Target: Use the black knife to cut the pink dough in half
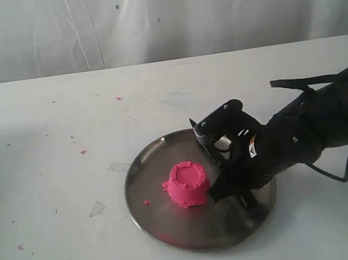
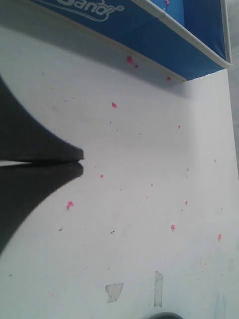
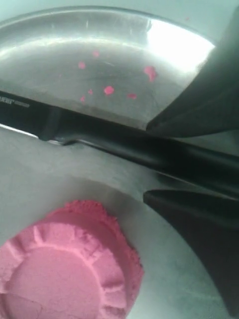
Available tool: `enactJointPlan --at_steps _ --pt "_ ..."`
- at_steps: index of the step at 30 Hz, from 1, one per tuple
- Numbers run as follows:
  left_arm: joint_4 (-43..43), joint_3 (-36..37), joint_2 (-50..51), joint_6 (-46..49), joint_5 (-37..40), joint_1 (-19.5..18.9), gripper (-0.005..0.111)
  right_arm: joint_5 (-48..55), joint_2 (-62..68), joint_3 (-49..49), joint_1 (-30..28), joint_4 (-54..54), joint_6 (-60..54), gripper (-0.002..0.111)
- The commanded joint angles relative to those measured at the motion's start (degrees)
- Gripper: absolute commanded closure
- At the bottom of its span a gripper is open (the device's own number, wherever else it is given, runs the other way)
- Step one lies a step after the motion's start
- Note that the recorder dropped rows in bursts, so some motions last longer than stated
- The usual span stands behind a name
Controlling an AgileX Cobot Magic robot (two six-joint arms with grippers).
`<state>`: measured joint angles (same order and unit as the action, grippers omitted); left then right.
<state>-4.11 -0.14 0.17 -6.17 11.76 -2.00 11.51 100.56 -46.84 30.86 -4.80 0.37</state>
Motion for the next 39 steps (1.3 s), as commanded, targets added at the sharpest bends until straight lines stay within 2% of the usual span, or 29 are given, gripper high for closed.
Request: enactJointPlan --at_steps 1,29,32,36,39 --pt "0.2 0.1 -0.2 0.2 -0.2 0.0 0.107 -0.4 0.3 -0.6 -1.2 -0.3 -0.4 0.074" --pt "0.2 0.1 -0.2 0.2 -0.2 0.0 0.107 1.3 2.9 -1.9 -1.4 0.1 -0.4 0.075" --pt "0.2 0.1 -0.2 0.2 -0.2 0.0 0.107 1.7 2.9 -1.9 -1.4 0.1 -0.4 0.080" --pt "0.2 0.1 -0.2 0.2 -0.2 0.0 0.107 2.4 2.9 -1.9 -1.4 0.1 -0.4 0.094" --pt "0.2 0.1 -0.2 0.2 -0.2 0.0 0.107 2.6 2.9 -1.9 -1.4 0.1 -0.4 0.101"
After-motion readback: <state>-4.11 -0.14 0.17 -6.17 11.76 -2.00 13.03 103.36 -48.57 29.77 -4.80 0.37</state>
